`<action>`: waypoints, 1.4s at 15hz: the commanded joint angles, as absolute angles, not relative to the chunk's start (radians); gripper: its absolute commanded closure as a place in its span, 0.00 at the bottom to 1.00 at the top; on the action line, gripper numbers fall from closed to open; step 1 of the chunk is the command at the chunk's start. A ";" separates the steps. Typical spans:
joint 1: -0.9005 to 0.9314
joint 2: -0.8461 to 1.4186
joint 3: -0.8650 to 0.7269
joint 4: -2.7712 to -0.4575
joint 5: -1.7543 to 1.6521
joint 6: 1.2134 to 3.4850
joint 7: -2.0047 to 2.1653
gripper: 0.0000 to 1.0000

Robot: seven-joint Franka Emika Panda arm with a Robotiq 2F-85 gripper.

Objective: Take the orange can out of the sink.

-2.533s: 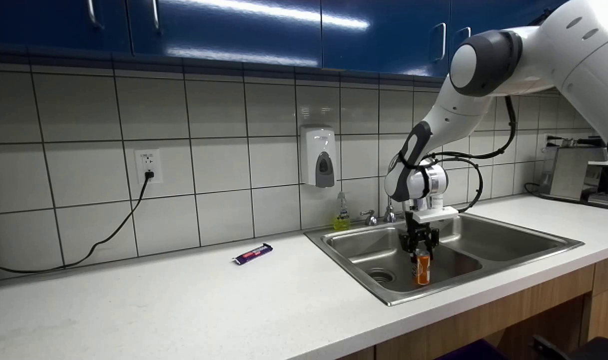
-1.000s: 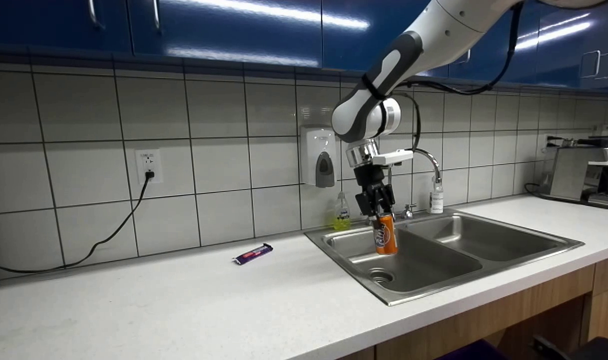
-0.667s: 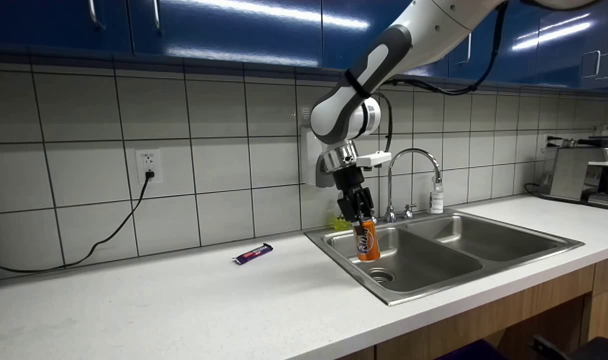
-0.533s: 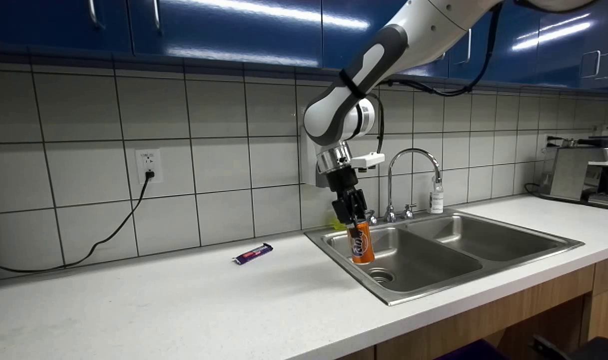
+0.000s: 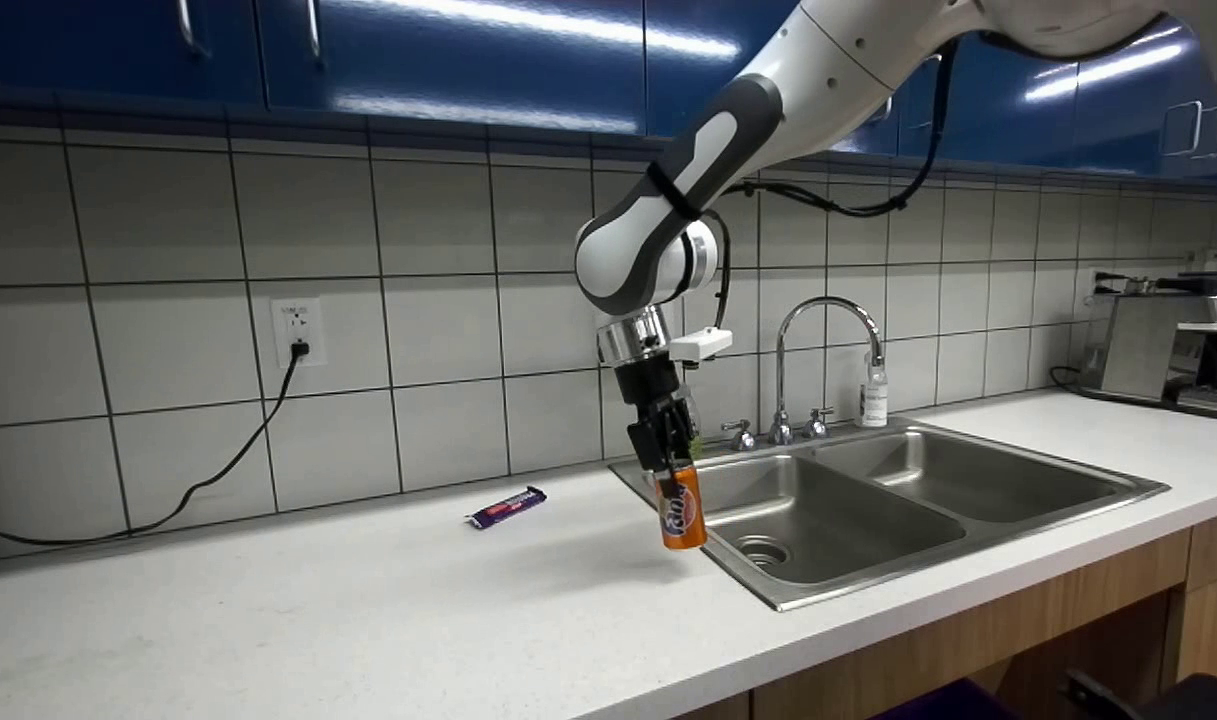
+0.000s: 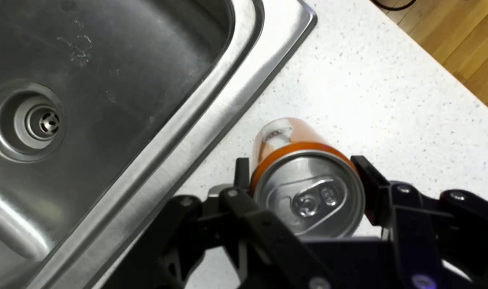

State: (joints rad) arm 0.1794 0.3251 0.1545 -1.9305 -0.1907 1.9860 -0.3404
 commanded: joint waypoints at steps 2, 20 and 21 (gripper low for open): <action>0.191 0.388 0.164 -1.866 -0.223 2.031 -0.333 0.62; 0.207 0.429 0.158 -1.858 -0.226 2.110 -0.283 0.62; 0.209 0.432 0.157 -1.858 -0.228 2.112 -0.277 0.62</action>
